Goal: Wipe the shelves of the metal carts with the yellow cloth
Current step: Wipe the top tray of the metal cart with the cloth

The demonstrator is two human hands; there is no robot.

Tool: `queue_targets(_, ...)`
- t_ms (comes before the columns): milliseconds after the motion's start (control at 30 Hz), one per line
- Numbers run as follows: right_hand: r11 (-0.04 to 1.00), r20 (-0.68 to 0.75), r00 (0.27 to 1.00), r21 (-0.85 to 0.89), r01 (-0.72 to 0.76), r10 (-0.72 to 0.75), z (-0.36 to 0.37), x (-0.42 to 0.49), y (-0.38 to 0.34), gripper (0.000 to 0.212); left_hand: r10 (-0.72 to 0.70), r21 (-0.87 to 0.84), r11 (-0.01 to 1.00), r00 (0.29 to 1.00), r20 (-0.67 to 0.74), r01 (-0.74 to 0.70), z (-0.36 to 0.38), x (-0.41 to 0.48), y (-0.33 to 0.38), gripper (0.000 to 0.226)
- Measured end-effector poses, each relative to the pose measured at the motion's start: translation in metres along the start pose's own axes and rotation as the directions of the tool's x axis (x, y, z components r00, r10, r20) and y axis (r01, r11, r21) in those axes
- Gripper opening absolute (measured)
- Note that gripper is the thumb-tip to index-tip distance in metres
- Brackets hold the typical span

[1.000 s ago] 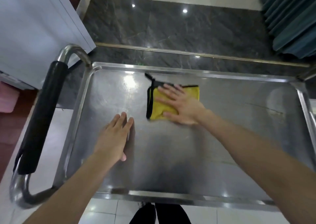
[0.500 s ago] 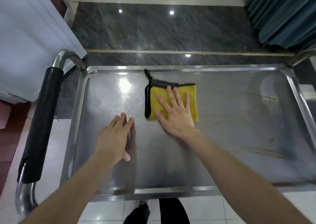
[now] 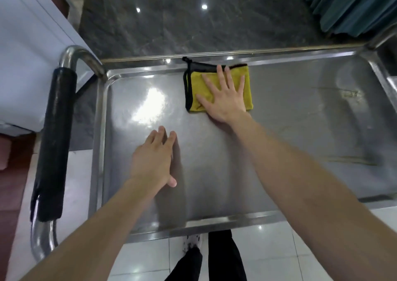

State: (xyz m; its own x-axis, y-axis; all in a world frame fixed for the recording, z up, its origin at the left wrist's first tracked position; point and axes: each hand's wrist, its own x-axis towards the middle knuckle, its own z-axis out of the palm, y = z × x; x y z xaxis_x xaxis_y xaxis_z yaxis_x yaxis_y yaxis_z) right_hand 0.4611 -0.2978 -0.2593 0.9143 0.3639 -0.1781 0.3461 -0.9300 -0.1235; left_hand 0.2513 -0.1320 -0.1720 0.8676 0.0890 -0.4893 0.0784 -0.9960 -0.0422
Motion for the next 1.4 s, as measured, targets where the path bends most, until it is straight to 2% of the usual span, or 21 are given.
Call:
queue_targets(133,0.993,-0.057,0.992,0.025,0.113,-0.112,0.018,-0.154,-0.011,0.076,0.0,-0.012,1.0,1.0,-0.001,0.0,-0.002,-0.003,-0.001,0.152)
queue_targets(233,0.996,0.026,0.996,0.019,0.087,-0.087,0.029,-0.251,-0.018,0.078,0.012,-0.011,1.0,1.0,0.013,-0.011,-0.003,-0.004,-0.002,0.153)
queue_targets(300,0.999,0.028,0.999,0.027,0.03,-0.03,0.03,-0.235,-0.017,0.08,0.004,-0.02,1.0,1.0,0.012,-0.004,-0.003,-0.005,-0.003,0.153)
queue_targets(400,0.997,-0.028,0.998,0.058,-0.05,0.052,0.021,-0.136,-0.018,0.085,-0.017,-0.009,1.0,1.0,-0.004,0.017,-0.001,-0.003,-0.003,0.151)
queue_targets(467,0.998,0.005,0.998,0.02,-0.058,0.058,0.011,-0.081,-0.015,0.086,-0.032,-0.003,0.999,0.999,-0.011,0.032,-0.001,-0.003,-0.002,0.15)
queue_targets(533,0.999,0.021,0.999,-0.02,-0.048,0.049,0.012,-0.07,-0.013,0.085,-0.033,0.006,0.999,0.999,-0.018,0.033,-0.001,-0.003,-0.001,0.149)
queue_targets(600,1.0,-0.023,0.999,-0.012,-0.026,0.025,0.021,-0.108,-0.017,0.081,-0.035,0.014,0.999,0.999,-0.022,0.036,0.0,-0.003,-0.002,0.149)
queue_targets(667,1.0,-0.048,0.999,-0.011,0.017,-0.018,0.03,-0.184,-0.024,0.078,-0.028,0.022,0.999,0.999,-0.018,0.028,-0.001,-0.004,-0.001,0.15)
queue_targets(733,0.998,-0.004,0.998,-0.033,0.061,-0.062,0.04,-0.264,-0.037,0.077,-0.01,0.028,1.0,1.0,-0.028,0.011,0.003,-0.003,0.0,0.148)
queue_targets(800,0.997,0.048,0.997,-0.038,0.061,-0.059,0.046,-0.299,-0.051,0.076,-0.011,0.02,1.0,0.999,-0.04,0.012,0.008,-0.001,-0.001,0.145)
queue_targets(900,0.996,0.053,0.996,-0.038,0.077,-0.075,0.045,-0.297,-0.053,0.075,-0.008,0.019,1.0,0.999,-0.054,0.009,0.011,0.003,-0.002,0.143)
queue_targets(967,0.997,0.035,0.997,-0.043,0.068,-0.067,0.043,-0.298,-0.029,0.074,-0.008,0.01,1.0,0.999,-0.047,0.008,0.01,0.003,-0.003,0.145)
queue_targets(1133,0.99,0.043,0.992,-0.087,-0.113,0.117,0.036,-0.315,0.061,0.078,-0.055,0.028,0.998,0.998,0.04,0.054,-0.002,0.001,0.008,0.144)
queue_targets(1233,0.991,0.057,0.993,-0.09,-0.101,0.107,0.032,-0.31,0.066,0.081,-0.053,0.084,0.995,0.997,0.056,0.048,-0.016,0.002,0.032,0.145)
queue_targets(1400,0.995,0.032,0.995,-0.051,-0.091,0.092,0.035,-0.312,0.067,0.081,0.022,0.015,1.0,0.999,0.042,-0.023,-0.04,0.03,0.079,0.162)
